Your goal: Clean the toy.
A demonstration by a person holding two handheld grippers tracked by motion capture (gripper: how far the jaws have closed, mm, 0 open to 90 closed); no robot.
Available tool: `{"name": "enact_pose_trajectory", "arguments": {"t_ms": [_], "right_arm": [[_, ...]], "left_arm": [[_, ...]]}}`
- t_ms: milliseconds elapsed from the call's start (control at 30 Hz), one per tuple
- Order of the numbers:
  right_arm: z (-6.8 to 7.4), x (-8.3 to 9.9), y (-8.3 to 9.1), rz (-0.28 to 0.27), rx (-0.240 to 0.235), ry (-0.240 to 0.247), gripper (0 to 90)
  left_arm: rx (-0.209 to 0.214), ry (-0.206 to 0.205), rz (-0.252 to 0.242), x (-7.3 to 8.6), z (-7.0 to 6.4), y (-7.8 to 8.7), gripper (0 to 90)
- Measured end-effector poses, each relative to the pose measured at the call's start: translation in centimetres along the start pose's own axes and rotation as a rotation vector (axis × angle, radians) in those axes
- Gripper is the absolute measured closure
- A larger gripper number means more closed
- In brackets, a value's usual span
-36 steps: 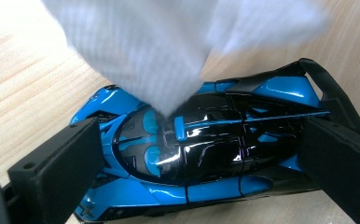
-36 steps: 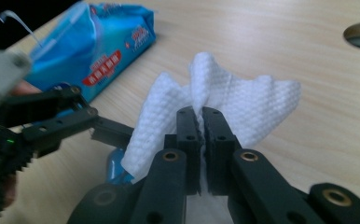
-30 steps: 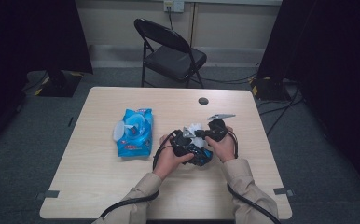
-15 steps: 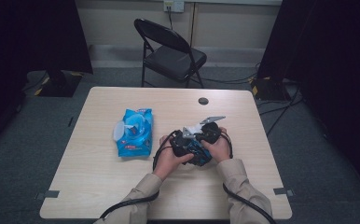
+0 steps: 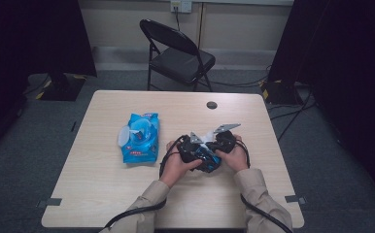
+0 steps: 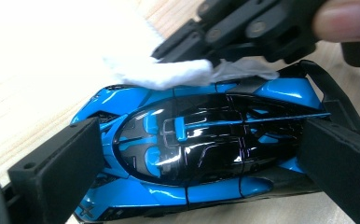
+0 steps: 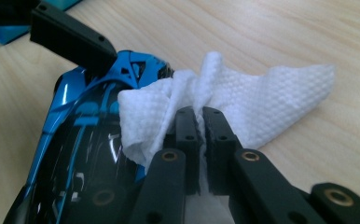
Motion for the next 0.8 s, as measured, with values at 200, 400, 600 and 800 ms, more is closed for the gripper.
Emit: {"name": "enact_pose_trajectory", "arguments": {"t_ms": [200,400,600,800], "right_arm": [[-0.1,0.9,0.9,-0.004,-0.01,0.002,86.2],[-0.1,1.6,1.7,-0.013,-0.018,-0.019,86.2],[-0.2,2.3,2.4,-0.003,-0.015,-0.01,86.2],[-0.3,3.1,3.2,-0.011,-0.018,-0.026,86.2]], "left_arm": [[-0.001,-0.007,0.005,0.0,0.0,0.0,0.0],[0.0,-0.001,0.003,0.0,0.0,0.0,0.0],[-0.002,-0.004,0.006,0.0,0.0,0.0,0.0],[0.0,0.0,0.011,0.0,0.0,0.0,0.0]]}}
Point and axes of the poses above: each handheld gripper's, and its own axes: y roughly backward along the jaws, x roughly out of its underside, z roughly to its left, the point moved 8 cm from there along -y, roughly forward along the jaws, and after that the axes turned 1 degree about z, right-handed, at the moved point
